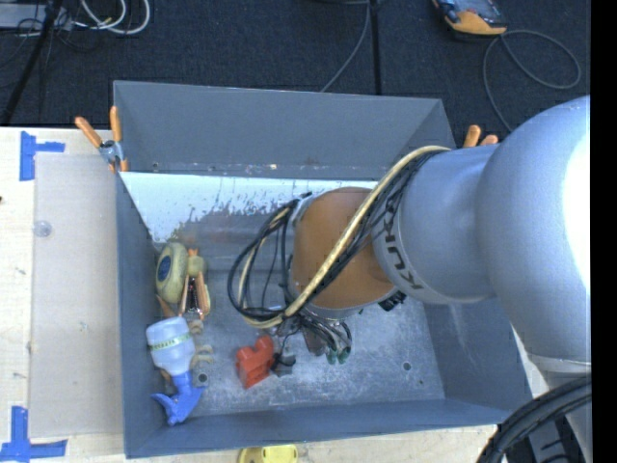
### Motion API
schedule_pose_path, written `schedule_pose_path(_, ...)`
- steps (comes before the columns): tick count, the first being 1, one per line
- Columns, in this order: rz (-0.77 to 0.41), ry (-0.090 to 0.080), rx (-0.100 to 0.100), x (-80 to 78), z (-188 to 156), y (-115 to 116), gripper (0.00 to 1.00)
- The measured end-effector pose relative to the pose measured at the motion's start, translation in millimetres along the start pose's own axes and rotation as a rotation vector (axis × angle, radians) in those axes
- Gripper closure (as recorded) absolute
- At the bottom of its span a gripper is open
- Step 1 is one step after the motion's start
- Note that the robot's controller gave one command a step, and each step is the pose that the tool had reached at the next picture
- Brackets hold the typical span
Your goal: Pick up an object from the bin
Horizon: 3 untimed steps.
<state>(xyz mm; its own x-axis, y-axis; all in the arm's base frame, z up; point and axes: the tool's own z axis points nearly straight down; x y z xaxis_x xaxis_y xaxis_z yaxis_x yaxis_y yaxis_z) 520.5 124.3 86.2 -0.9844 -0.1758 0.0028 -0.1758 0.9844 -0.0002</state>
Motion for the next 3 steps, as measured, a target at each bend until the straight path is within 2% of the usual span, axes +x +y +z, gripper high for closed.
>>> schedule_pose_path(1,0.001,0.000,0.000,0.0,0.0,-0.2,1.00)
schedule_pose_path(2,-0.029,-0.002,0.000,5.3,-157.8,-18.4,1.00)
schedule_pose_path(3,-0.028,0.000,0.000,5.7,-157.1,-18.4,1.00)
